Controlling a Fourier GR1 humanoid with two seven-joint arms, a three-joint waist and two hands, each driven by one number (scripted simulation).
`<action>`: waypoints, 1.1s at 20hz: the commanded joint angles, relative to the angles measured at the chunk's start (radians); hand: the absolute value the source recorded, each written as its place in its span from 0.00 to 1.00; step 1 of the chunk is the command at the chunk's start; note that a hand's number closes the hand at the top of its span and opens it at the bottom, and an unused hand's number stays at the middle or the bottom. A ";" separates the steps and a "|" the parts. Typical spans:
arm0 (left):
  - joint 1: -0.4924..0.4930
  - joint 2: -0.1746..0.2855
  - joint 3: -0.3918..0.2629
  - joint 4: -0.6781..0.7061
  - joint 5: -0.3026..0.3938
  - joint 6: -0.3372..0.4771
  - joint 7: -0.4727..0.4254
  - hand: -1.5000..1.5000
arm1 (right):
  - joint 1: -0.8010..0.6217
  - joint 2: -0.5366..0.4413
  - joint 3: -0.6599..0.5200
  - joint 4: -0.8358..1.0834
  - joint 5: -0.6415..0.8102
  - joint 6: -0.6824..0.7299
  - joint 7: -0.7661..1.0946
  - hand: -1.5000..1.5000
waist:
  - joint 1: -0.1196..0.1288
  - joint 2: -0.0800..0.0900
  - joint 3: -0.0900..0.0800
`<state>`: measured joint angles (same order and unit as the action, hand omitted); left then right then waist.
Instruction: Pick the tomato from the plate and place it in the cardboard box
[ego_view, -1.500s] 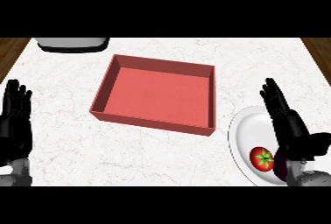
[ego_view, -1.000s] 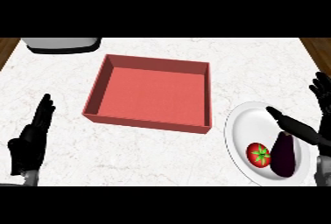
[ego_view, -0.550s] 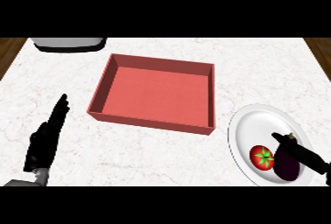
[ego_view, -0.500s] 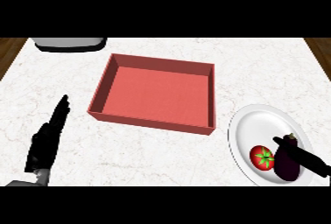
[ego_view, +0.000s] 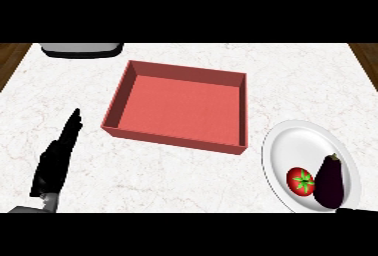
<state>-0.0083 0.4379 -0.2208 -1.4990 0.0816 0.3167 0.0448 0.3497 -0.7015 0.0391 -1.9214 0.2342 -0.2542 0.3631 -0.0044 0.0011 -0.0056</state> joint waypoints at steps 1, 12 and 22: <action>-0.029 0.022 0.022 0.010 0.017 -0.037 0.011 0.50 | 0.009 -0.099 0.075 -0.112 0.008 0.166 0.241 0.00 | 0.010 0.002 0.000; -0.009 -0.014 0.045 -0.025 -0.031 -0.067 0.040 0.50 | -0.256 0.048 0.227 -0.186 0.093 0.323 0.714 0.00 | 0.011 -0.001 0.005; 0.018 -0.053 0.126 -0.006 -0.051 -0.129 0.016 0.50 | -0.181 0.151 0.217 -0.157 0.203 0.391 0.695 0.00 | 0.003 -0.002 0.005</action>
<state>-0.0179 0.3843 -0.1324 -1.5133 0.0128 0.2323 0.0844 0.1463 -0.5664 0.2600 -2.0344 0.4113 0.0823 0.9895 0.0006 -0.0002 -0.0001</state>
